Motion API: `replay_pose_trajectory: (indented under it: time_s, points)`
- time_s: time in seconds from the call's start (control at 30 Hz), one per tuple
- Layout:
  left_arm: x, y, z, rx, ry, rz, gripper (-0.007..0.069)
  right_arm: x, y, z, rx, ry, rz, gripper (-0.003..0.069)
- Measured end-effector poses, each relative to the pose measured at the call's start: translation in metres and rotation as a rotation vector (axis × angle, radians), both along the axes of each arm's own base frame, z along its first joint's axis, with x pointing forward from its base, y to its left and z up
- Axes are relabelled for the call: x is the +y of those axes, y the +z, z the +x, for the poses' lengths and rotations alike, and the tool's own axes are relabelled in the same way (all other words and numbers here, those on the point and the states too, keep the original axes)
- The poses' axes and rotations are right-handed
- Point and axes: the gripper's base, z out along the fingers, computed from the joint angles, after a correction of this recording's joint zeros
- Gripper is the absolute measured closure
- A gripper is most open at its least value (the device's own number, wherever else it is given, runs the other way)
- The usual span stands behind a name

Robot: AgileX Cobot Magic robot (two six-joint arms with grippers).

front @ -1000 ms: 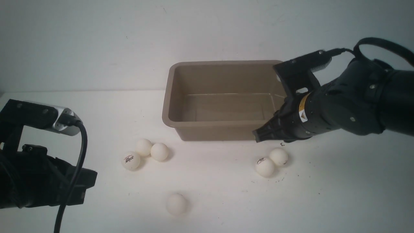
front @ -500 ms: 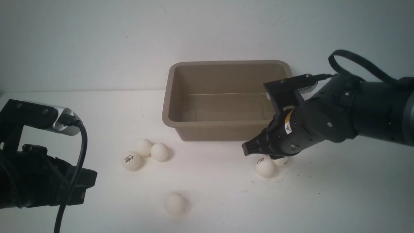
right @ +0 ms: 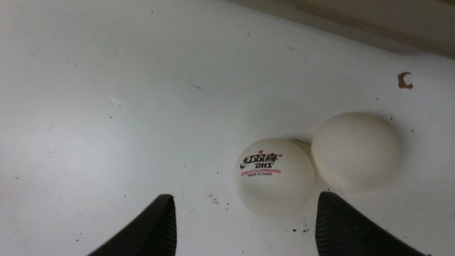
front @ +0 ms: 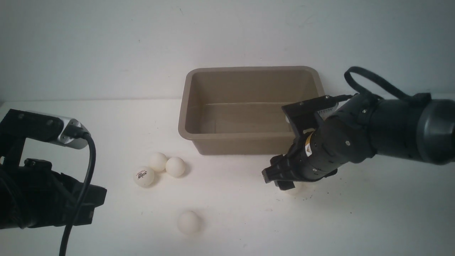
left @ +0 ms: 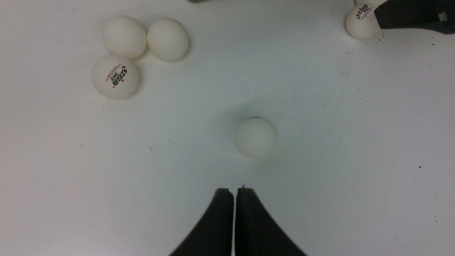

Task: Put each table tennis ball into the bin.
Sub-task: Use the right arm to clamp the table tennis ball closest to it

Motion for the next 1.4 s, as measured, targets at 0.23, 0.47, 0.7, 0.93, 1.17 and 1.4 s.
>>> replay_pose_trajectory:
  time_s: [0.23, 0.47, 0.7, 0.93, 1.17, 1.4]
  points:
    - [0.0, 0.0, 0.0, 0.0, 0.0, 0.0, 0.0628, 0.002, -0.007, 0.003, 0.003, 0.004, 0.003, 0.0162]
    - [0.0, 0.0, 0.0, 0.0, 0.0, 0.0, 0.0628, 0.006, -0.02, 0.008, 0.026, 0.006, -0.017, 0.0162]
    - [0.0, 0.0, 0.0, 0.004, -0.004, 0.0, 0.0628, 0.017, -0.016, 0.026, 0.014, 0.025, -0.035, 0.0162]
    - [0.0, 0.0, -0.001, 0.006, -0.005, -0.001, 0.0628, 0.018, -0.019, 0.032, 0.041, 0.03, -0.081, 0.0162]
    - [0.0, 0.0, -0.001, 0.006, -0.005, -0.001, 0.0628, 0.019, -0.022, 0.033, 0.041, 0.04, -0.085, 0.0164]
    - [0.0, 0.0, -0.001, 0.006, -0.005, -0.001, 0.0628, 0.022, -0.033, 0.037, 0.042, 0.056, -0.088, 0.0176]
